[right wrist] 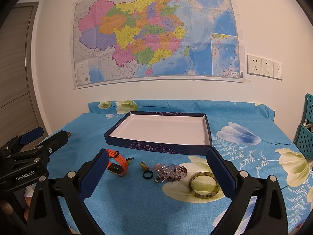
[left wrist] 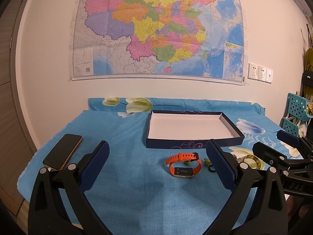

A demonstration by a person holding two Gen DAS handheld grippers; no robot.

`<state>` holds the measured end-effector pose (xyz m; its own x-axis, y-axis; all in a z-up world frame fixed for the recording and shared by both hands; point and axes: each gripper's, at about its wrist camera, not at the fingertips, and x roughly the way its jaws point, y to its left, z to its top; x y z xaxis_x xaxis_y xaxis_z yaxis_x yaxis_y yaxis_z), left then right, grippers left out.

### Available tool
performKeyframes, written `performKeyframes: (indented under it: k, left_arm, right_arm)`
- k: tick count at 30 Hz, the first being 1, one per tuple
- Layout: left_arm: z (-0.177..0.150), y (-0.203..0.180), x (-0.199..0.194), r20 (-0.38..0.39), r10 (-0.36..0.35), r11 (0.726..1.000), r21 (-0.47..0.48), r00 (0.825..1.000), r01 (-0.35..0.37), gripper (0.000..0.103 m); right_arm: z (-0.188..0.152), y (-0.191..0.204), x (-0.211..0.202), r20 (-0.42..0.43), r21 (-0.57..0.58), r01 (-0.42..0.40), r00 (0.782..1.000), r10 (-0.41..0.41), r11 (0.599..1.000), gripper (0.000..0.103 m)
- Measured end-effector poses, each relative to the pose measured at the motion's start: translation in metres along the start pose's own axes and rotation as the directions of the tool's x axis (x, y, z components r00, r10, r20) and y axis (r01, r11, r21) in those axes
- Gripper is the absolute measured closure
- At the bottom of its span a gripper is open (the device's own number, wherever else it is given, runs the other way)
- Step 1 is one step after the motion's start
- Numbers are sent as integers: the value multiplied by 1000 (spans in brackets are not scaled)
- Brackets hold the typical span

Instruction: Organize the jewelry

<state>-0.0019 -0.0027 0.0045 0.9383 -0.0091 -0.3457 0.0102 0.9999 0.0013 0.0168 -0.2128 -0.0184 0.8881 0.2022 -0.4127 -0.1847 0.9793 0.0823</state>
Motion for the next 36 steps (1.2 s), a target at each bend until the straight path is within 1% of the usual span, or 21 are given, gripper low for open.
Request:
performKeyframes:
  k: [31,36]
  left_arm:
    - [0,0,-1,0,-1,1000,-3,1000,1,6]
    - [0,-2,-2,-9,-10,1000,-7,1000,10,6]
  right_arm:
    - [2,2,3,2,-1,-5,1000,5,1000,7]
    - [1,3,4,1,-2,-2,1000,2,1000,7]
